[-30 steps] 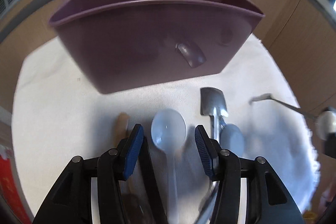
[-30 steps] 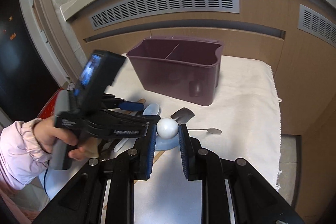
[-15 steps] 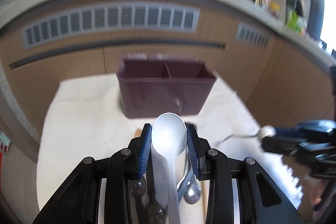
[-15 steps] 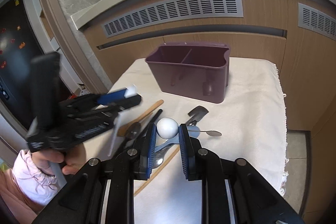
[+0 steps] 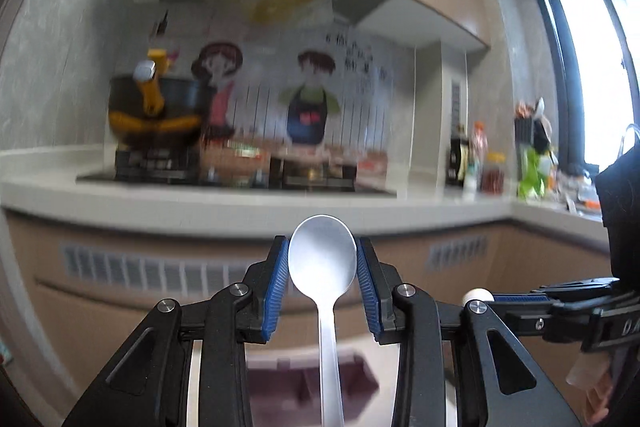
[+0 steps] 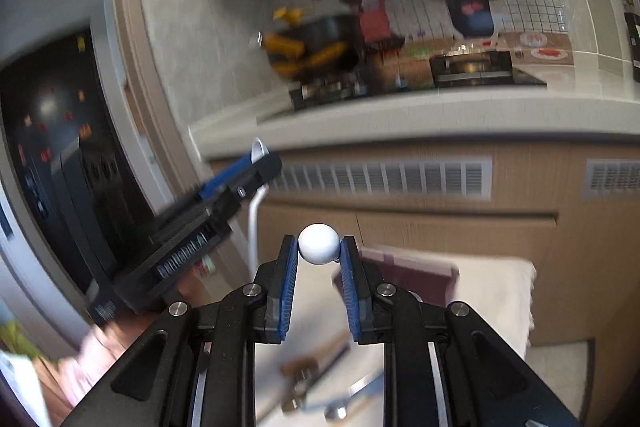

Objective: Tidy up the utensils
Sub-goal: 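Lift both held spoons and carry them over the maroon caddy, then open both tools to drop the spoons into the caddy, then grasp the silver slotted turner with the left tool while the right tool grasps the light blue spatula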

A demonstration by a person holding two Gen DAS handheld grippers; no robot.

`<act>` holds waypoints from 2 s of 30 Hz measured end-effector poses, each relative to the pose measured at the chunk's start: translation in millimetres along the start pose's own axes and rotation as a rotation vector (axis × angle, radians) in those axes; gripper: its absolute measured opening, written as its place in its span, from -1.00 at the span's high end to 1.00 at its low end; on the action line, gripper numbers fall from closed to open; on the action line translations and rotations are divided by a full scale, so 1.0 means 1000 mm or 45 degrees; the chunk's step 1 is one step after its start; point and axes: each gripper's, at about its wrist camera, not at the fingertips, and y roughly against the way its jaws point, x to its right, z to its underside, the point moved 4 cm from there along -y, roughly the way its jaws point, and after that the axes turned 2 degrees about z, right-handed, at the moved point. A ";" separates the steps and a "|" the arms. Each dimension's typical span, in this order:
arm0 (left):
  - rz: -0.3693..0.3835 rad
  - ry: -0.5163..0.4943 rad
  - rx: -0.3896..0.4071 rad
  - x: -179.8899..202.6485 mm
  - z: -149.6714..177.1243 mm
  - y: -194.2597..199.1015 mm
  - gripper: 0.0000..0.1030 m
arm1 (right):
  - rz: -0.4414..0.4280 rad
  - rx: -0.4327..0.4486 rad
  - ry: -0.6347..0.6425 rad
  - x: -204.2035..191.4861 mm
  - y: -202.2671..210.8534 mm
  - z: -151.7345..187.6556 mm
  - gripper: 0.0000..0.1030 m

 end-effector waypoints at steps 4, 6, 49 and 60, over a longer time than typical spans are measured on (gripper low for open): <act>-0.028 -0.022 0.065 -0.006 0.001 -0.036 0.32 | 0.000 0.015 -0.059 0.027 -0.030 -0.016 0.62; -0.048 -0.016 0.051 -0.012 0.015 -0.061 0.32 | -0.003 -0.026 -0.105 0.042 -0.050 -0.013 0.62; -0.323 0.182 -0.761 -0.082 0.239 0.036 -0.52 | 0.707 -0.318 0.154 0.057 -0.094 0.171 -1.00; -0.358 0.234 -0.851 -0.097 0.268 0.074 -0.52 | 0.636 -0.633 -0.189 0.047 -0.156 0.242 -0.41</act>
